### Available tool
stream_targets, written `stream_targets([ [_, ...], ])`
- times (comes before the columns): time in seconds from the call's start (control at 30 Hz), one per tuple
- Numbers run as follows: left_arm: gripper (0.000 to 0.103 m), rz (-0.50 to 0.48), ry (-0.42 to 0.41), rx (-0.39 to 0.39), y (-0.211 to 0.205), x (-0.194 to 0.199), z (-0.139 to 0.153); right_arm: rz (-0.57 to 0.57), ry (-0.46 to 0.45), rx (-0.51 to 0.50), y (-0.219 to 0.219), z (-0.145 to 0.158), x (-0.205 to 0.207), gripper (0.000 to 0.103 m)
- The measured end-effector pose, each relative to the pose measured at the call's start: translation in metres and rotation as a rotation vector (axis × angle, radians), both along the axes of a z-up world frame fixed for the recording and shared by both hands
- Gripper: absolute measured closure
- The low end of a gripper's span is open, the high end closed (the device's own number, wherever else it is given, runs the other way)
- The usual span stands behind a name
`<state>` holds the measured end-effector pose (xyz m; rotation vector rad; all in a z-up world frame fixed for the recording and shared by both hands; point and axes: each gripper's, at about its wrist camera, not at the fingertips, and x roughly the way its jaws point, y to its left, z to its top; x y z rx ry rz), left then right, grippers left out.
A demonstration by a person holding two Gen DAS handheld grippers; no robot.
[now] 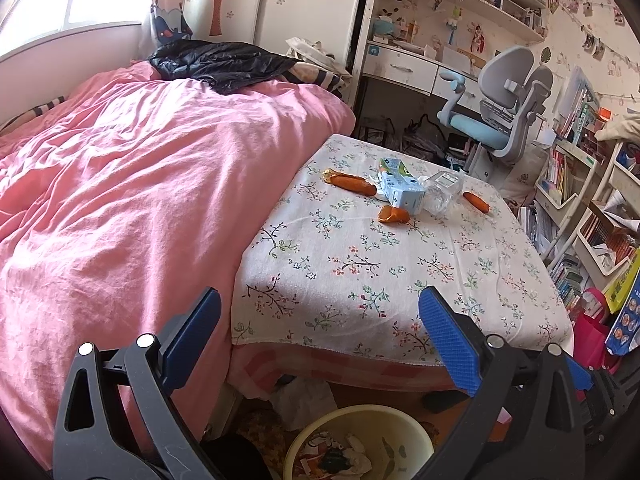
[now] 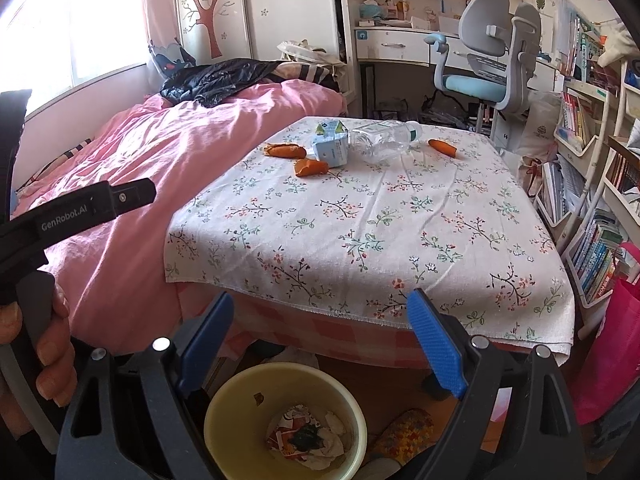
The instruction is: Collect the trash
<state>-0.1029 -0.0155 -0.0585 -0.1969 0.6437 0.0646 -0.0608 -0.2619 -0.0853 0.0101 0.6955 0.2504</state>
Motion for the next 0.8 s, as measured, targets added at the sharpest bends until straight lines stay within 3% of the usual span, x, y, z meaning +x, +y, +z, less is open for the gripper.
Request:
stream_targets([
  [0.23, 0.007, 0.042, 0.015, -0.018, 0.015, 0.021, 0.013, 0.013, 0.002, 0.010, 0.003, 0.011, 0.026, 0.018],
  [0.43, 0.007, 0.043, 0.008, 0.048, 0.022, 0.053, 0.025, 0.059, 0.019, 0.002, 0.016, 0.013, 0.065, 0.018],
  [0.6, 0.007, 0.048, 0.031, 0.041, 0.033, 0.084, 0.024, 0.080, 0.058, 0.015, 0.029, 0.005, 0.109, 0.018],
  [0.7, 0.007, 0.002, 0.042, 0.065, 0.032, 0.104, 0.024, 0.064, 0.087, 0.058, 0.033, 0.000, 0.136, 0.018],
  [0.8, 0.008, -0.114, 0.034, 0.124, 0.028, 0.136, 0.028, 0.033, 0.129, 0.119, 0.033, -0.007, 0.163, 0.018],
])
